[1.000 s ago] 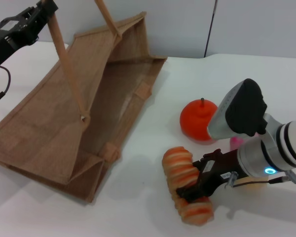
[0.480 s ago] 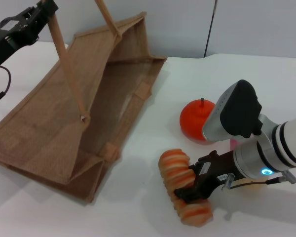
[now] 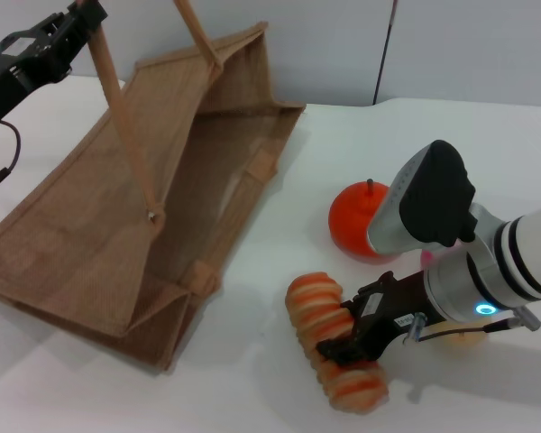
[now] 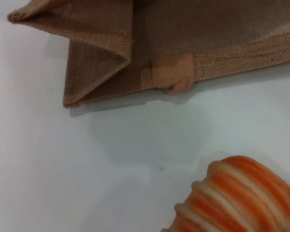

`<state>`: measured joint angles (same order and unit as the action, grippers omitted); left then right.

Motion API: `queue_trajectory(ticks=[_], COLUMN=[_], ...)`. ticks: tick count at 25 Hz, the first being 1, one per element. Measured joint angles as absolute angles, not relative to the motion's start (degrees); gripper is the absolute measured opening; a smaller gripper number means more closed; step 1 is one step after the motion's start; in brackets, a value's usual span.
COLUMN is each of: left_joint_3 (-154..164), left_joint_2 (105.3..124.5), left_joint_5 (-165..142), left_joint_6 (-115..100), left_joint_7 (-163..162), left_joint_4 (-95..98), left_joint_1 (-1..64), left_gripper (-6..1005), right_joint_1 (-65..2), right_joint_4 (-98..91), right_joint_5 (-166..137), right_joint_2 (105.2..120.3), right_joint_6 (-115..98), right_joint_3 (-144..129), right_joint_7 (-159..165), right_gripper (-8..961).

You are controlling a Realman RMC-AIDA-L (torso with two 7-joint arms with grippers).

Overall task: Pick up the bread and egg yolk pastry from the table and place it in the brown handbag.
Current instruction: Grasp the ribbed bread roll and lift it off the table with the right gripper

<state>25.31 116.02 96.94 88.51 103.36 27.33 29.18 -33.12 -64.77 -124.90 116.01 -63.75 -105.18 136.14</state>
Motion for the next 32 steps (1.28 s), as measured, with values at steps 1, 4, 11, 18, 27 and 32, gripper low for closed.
queue_trajectory(ticks=[1, 4, 11, 18, 27, 32], left_joint_3=[25.3, 25.3, 25.3, 25.3, 25.8, 26.0], left_joint_2=[116.02, 116.02, 116.02, 116.04, 116.03, 116.01], left_joint_5=[96.9, 96.9, 96.8, 96.4, 96.4, 96.4], left_joint_6=[88.5, 88.5, 88.5, 88.5, 89.0, 89.7], left_joint_7=[103.4, 103.4, 103.4, 103.4, 103.4, 103.3], left_joint_4=[27.3, 27.3, 27.3, 27.3, 27.3, 27.3], left_joint_1=[29.2, 29.2, 29.5, 29.6, 29.6, 29.7], left_gripper=[121, 121, 121, 121, 121, 121], right_joint_1=[-33.2, -33.3, -33.5, -33.8, -33.7, -33.4], right_joint_4=[-64.8, -64.8, -65.3, -65.6, -67.1, -68.5], right_joint_5=[-124.9, -124.9, -124.9, -124.7, -124.7, -124.7], right_joint_2=[116.01, 116.01, 115.97, 115.93, 115.93, 115.79], right_joint_6=[-63.8, -63.8, -63.8, -63.7, -63.7, -63.8], right_joint_3=[-105.3, -105.5, -105.8, -105.8, -105.6, -105.0], right_joint_7=[136.1, 135.6, 134.3, 133.8, 133.8, 133.8], right_gripper=[651, 628, 585, 552, 456, 409])
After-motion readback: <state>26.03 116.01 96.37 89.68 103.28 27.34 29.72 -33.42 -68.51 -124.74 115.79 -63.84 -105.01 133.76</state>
